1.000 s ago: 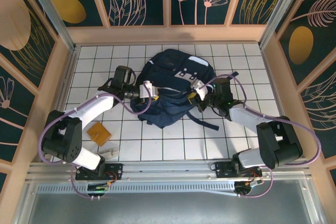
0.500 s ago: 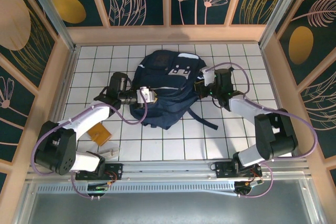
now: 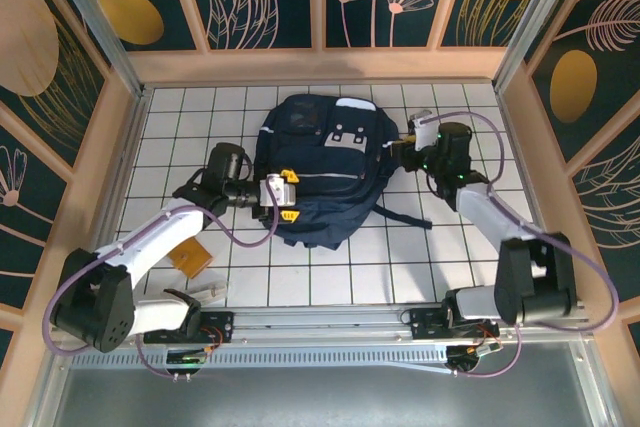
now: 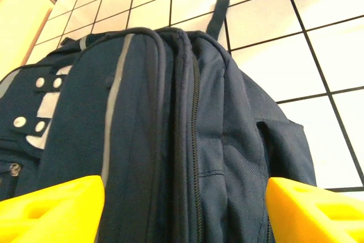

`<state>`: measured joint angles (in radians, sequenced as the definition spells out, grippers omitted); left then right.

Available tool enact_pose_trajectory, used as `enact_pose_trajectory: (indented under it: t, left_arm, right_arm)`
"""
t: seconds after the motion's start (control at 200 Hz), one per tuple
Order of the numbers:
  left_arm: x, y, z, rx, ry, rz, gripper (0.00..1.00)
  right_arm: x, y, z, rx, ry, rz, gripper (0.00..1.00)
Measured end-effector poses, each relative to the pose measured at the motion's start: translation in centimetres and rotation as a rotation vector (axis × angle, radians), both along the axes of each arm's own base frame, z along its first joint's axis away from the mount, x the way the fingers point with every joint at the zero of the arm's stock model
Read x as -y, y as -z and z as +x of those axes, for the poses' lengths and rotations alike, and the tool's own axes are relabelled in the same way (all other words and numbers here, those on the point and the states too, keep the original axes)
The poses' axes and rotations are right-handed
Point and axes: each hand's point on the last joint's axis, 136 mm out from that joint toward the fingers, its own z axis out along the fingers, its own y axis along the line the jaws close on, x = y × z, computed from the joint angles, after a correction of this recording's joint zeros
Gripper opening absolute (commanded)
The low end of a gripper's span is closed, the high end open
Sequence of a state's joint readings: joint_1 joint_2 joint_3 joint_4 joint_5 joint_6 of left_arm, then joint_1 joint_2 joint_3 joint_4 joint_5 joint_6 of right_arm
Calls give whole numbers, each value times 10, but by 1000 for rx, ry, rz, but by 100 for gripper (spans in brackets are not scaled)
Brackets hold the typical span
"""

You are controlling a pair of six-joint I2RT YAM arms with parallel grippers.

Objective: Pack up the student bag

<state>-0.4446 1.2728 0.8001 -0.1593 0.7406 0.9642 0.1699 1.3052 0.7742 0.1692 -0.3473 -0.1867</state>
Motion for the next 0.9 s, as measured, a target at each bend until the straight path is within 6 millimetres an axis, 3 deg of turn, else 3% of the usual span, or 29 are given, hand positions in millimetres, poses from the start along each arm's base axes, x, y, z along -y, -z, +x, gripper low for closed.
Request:
enact_pose_trajectory:
  t: [0.11, 0.22, 0.325, 0.415, 0.455, 0.636, 0.901]
  left_arm:
    - [-2, -22, 6, 26, -7, 34, 69]
    - [-3, -36, 17, 35, -23, 80, 60]
    - [0, -32, 31, 6, -33, 116, 58]
    - [6, -21, 38, -22, -31, 143, 56]
    - [10, -15, 39, -24, -19, 160, 57]
    - [29, 18, 31, -5, 58, 264, 57]
    - [22, 45, 44, 9, 21, 367, 56]
  right_arm:
    - [-9, -37, -15, 144, -122, -78, 36]
    - [-25, -44, -26, 224, -272, -179, 37]
    - [-43, -26, -33, 217, -422, -251, 37]
    - [-55, 3, -37, 172, -539, -289, 31]
    - [-57, 17, -39, 144, -581, -304, 27]
    - [-66, 73, -53, 46, -749, -383, 28]
    - [-76, 81, -61, 70, -822, -406, 32]
